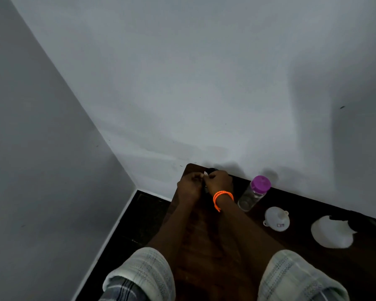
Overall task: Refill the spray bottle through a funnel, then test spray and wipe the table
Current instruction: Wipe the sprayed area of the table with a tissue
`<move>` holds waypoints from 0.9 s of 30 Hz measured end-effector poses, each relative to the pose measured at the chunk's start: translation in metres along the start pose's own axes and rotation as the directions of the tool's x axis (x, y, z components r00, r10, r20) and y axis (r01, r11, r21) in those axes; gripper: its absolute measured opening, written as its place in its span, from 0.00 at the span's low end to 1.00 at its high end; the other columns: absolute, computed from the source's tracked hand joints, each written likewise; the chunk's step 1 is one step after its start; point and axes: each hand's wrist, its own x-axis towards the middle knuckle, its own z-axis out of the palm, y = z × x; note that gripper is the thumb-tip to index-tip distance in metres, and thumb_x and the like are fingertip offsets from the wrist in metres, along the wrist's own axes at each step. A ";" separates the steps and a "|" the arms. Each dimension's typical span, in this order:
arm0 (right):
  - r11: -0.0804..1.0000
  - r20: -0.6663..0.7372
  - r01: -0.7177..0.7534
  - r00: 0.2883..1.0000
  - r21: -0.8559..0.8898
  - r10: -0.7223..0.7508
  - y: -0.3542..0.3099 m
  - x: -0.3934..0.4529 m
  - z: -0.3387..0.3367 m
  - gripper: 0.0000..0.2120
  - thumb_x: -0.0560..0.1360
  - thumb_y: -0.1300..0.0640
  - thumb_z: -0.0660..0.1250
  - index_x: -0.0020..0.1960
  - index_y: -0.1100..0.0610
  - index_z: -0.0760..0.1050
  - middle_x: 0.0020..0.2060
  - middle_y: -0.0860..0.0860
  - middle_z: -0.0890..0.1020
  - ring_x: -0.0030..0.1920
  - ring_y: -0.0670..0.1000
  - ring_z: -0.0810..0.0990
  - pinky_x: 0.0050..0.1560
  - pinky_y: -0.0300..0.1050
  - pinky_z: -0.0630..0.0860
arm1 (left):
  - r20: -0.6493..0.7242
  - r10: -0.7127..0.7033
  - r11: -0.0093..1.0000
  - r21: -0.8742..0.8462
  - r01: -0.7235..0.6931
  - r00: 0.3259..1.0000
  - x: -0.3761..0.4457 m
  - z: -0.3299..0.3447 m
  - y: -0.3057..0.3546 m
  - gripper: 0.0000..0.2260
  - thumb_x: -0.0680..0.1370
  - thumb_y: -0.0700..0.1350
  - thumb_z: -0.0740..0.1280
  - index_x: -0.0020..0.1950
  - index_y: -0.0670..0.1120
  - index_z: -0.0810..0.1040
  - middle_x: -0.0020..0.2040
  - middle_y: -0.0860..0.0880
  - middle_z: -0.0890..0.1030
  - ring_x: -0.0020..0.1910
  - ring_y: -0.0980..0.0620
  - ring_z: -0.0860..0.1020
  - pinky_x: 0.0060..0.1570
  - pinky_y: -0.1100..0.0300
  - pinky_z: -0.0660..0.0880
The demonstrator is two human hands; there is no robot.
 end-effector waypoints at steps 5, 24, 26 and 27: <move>0.999 -0.060 -0.018 0.998 -0.042 0.015 -0.007 0.003 -0.002 0.12 0.76 0.55 0.66 0.44 0.61 0.85 0.46 0.59 0.86 0.51 0.62 0.83 0.48 0.47 0.78 | -0.021 -0.003 1.000 -0.008 0.003 1.000 0.005 -0.001 0.001 0.08 0.76 0.42 0.70 0.53 0.47 0.87 0.52 0.47 0.86 0.53 0.51 0.82 0.46 0.72 0.69; 0.945 -0.249 -0.003 0.964 0.327 0.089 0.001 -0.017 -0.022 0.04 0.80 0.59 0.61 0.48 0.57 0.74 0.45 0.60 0.83 0.47 0.60 0.81 0.49 0.51 0.77 | -0.073 -0.074 0.997 -0.028 0.072 0.995 0.015 0.004 0.006 0.09 0.75 0.42 0.67 0.52 0.45 0.85 0.53 0.46 0.85 0.56 0.46 0.80 0.49 0.64 0.71; 0.922 -0.189 -0.019 0.977 0.387 0.100 0.006 -0.015 -0.020 0.05 0.78 0.55 0.61 0.44 0.49 0.71 0.42 0.56 0.83 0.43 0.58 0.84 0.47 0.57 0.82 | -0.071 -0.079 0.996 -0.048 0.076 0.994 0.016 0.003 0.005 0.09 0.76 0.42 0.67 0.52 0.45 0.85 0.53 0.46 0.85 0.55 0.46 0.80 0.47 0.66 0.68; 0.913 -0.169 -0.031 0.980 0.408 0.109 0.007 -0.014 -0.019 0.07 0.78 0.55 0.60 0.42 0.47 0.70 0.41 0.55 0.82 0.41 0.57 0.85 0.45 0.59 0.83 | -0.069 -0.080 0.996 -0.053 0.077 0.994 0.017 0.003 0.003 0.08 0.75 0.42 0.67 0.52 0.45 0.84 0.53 0.47 0.85 0.55 0.46 0.80 0.47 0.66 0.68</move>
